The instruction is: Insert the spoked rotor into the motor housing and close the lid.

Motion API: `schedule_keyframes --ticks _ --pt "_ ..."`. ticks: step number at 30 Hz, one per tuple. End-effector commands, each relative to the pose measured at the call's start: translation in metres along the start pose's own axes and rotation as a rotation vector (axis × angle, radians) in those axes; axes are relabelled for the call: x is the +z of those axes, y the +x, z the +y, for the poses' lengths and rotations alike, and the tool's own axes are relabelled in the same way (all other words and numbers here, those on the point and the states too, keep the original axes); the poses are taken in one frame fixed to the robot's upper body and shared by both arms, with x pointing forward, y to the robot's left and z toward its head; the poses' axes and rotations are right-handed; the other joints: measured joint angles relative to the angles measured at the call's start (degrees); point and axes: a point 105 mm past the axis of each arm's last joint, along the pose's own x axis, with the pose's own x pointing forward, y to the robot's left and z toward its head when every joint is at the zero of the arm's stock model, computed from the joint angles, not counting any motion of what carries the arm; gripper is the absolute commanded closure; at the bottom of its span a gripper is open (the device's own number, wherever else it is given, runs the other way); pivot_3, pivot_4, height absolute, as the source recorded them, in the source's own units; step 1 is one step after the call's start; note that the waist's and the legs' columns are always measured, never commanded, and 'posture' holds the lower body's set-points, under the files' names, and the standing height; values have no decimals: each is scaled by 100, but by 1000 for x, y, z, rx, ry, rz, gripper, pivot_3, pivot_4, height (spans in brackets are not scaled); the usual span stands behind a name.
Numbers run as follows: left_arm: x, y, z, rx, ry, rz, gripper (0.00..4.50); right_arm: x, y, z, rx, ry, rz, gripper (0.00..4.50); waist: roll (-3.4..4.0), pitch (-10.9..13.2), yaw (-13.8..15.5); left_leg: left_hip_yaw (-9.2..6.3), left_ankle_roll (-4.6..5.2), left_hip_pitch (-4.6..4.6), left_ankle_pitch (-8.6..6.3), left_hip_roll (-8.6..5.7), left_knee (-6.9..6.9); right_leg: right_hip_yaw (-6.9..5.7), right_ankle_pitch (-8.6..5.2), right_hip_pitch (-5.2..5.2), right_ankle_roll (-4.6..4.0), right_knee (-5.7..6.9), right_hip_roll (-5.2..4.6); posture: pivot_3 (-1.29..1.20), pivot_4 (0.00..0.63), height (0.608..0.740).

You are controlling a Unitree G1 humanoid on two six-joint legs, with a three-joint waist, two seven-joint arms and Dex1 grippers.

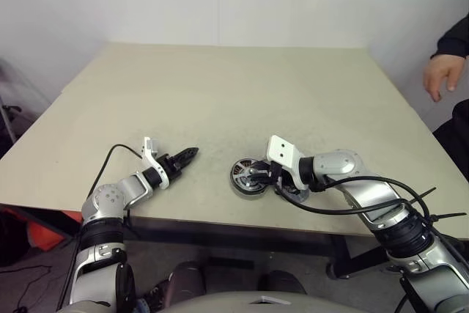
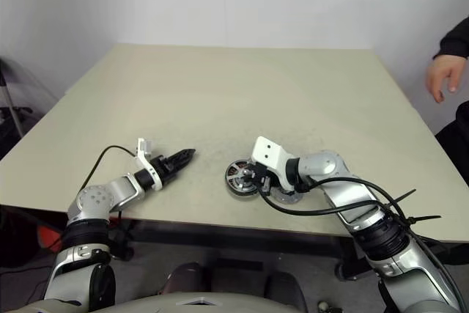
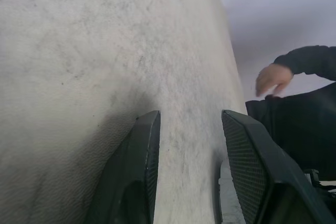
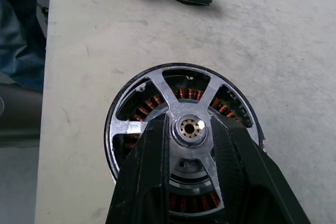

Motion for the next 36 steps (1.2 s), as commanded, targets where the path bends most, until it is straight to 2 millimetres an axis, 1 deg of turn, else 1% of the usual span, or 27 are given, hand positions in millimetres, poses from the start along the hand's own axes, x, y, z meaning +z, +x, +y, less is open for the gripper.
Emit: schedule_keyframes --ticks 1,7,10,13,20,21,22,25,30,36 --pt "-1 -5 15 62 7 9 2509 7 -3 -3 -11 -36 -19 3240 0 0 -1 0 0 5 0 0 -2 1 -2 4 3 0 0 0 0 740" --pt "2 -6 17 64 16 5 2509 -3 0 -1 -6 7 -9 3240 0 0 -3 2 -5 44 2 0 -16 7 -6 27 9 -1 1 0 0 740" --pt "3 -6 17 64 19 3 2509 -4 0 -1 -5 21 -12 3240 0 0 -3 3 -8 49 4 0 -19 8 -7 28 10 -1 1 0 0 740" --pt "3 -6 17 63 22 3 2483 -6 0 -2 -12 24 -11 3840 0 -1 -3 3 -13 51 7 1 -20 8 -8 28 11 -1 1 0 0 740" --pt "2 -5 17 61 25 6 2483 -7 1 -5 -23 37 -12 3840 0 -1 -3 3 -24 52 14 1 -29 9 -8 25 11 -2 1 0 0 740" --pt "2 -5 18 61 25 6 2483 -6 1 -6 -25 37 -13 4042 0 -1 -3 3 -26 53 15 1 -32 9 -8 24 11 -3 1 0 0 740" --pt "2 -5 18 62 25 5 2483 -6 0 -6 -26 37 -15 4082 0 -1 -3 3 -27 54 15 1 -34 9 -8 23 11 -3 1 0 0 740" --pt "2 -5 18 64 26 4 2483 -3 -2 -8 -27 24 -24 4085 0 -1 -3 3 -30 55 17 1 -39 9 -9 21 12 -6 1 0 0 740" --pt "3 -5 19 67 24 2 2483 20 -11 -7 -19 -24 -84 4085 0 -1 0 3 -30 51 17 0 -42 10 -9 19 13 -10 1 0 0 740" --pt "-1 -3 17 63 23 10 2483 40 -21 -9 -38 -62 -130 4085 5 1 3 3 -32 46 19 0 -50 9 -9 9 13 -9 1 0 0 740"
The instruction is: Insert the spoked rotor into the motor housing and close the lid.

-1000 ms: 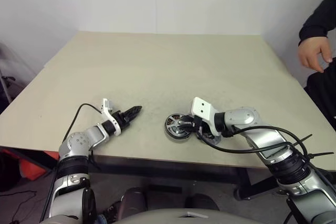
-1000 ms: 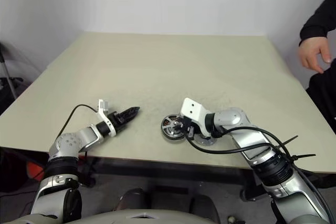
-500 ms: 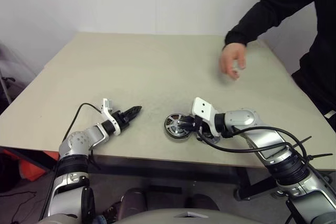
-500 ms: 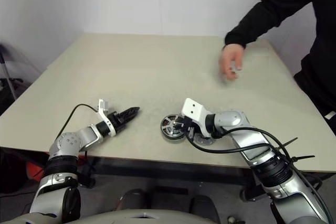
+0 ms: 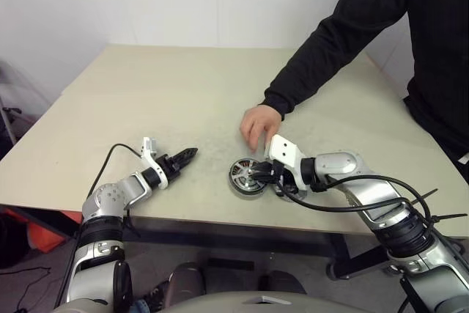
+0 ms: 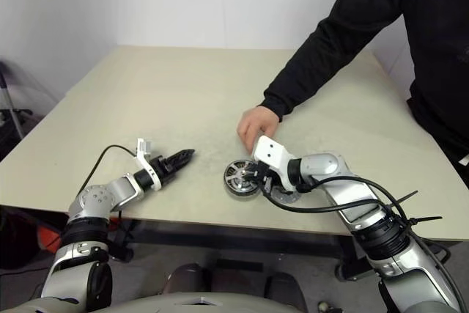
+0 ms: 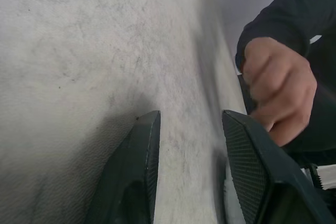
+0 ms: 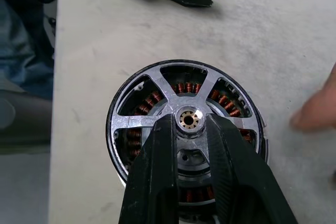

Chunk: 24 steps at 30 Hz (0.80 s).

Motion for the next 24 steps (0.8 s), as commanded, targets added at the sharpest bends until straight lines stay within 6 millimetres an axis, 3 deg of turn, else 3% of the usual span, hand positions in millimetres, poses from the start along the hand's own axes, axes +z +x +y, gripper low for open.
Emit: schedule_keyframes --ticks 1,24 --pt "-4 -3 13 74 7 11 2483 34 -15 -8 -43 -93 -88 4085 0 0 0 0 0 1 0 0 -1 0 0 1 0 0 0 0 0 740" --pt "-8 8 8 66 15 37 2483 41 -44 -21 -155 -121 -74 4085 -1 0 21 0 -2 0 1 -3 -21 1 -4 3 6 -27 -1 0 0 740"
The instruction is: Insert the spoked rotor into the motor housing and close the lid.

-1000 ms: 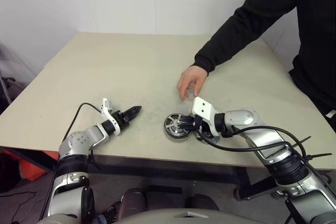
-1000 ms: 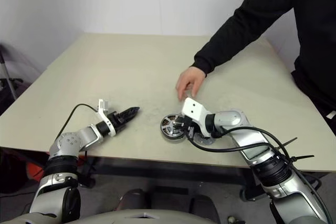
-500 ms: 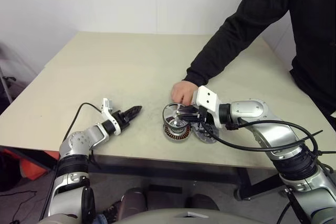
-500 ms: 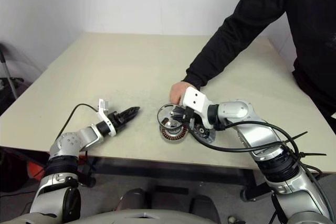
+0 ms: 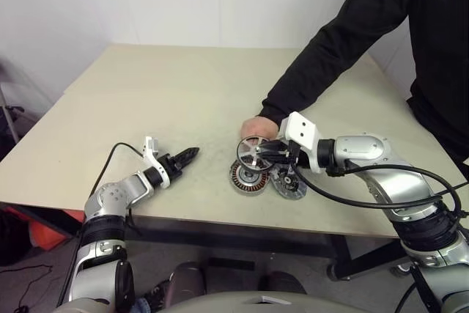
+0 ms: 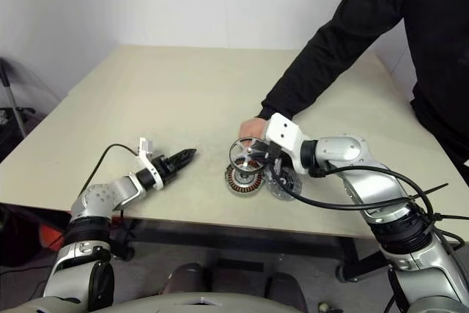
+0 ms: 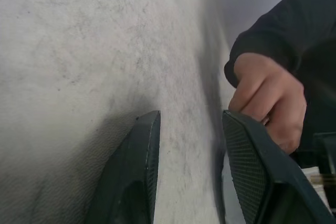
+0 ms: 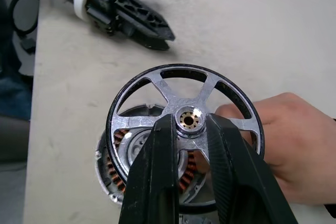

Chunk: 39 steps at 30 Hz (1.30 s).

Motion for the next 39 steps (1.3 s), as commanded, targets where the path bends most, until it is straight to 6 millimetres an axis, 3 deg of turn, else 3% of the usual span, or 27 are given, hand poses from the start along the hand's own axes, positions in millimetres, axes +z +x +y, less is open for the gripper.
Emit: schedule_keyframes --ticks 1,12,39 --pt "-6 3 10 62 3 30 2483 12 -10 -4 -37 -38 -30 4085 0 0 6 0 -1 0 0 0 -4 0 0 0 1 -5 0 0 0 740" --pt "-7 9 8 57 17 46 2483 8 -15 -7 -72 -28 -17 4085 3 -2 30 1 -3 -1 2 -2 -25 -3 0 22 2 -61 -1 0 0 740" --pt "-13 9 9 61 43 71 2483 -13 -3 -9 -90 35 23 4085 8 -4 38 3 -3 -1 3 -1 -26 -4 1 27 1 -61 0 0 0 740"
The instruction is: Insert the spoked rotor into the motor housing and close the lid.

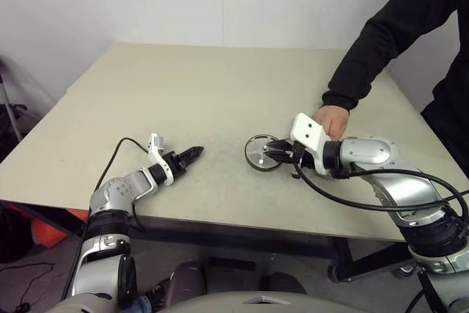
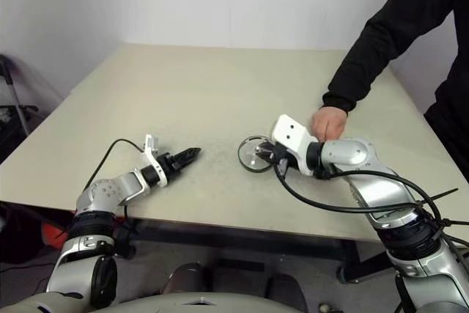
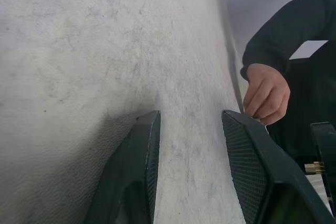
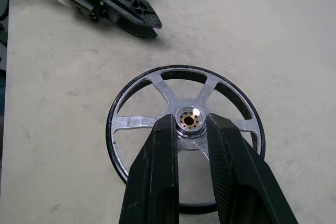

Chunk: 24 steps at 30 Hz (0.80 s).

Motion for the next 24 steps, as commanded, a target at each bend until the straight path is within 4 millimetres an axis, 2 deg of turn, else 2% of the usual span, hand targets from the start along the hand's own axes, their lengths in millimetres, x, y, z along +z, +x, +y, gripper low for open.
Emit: schedule_keyframes --ticks 1,5,11,24 --pt "-11 0 13 64 -2 36 2483 0 3 -8 -37 17 -20 4085 0 0 -2 0 0 0 0 0 0 0 0 -1 0 0 0 0 0 740" --pt "-11 1 13 66 1 37 2483 -12 19 -24 -94 43 12 4085 1 -1 -17 1 0 0 0 0 0 0 0 -2 0 0 0 0 0 740" --pt "-10 -2 14 73 3 29 2483 -13 50 -34 -94 76 3 4085 8 -4 -43 4 -1 -5 1 1 0 -1 1 -5 -2 3 0 0 0 740" --pt "-15 -12 18 91 -3 15 2483 20 94 -62 -164 131 -121 4085 9 -5 -78 13 6 -8 -4 5 -8 -2 24 -11 -41 6 2 0 0 740"
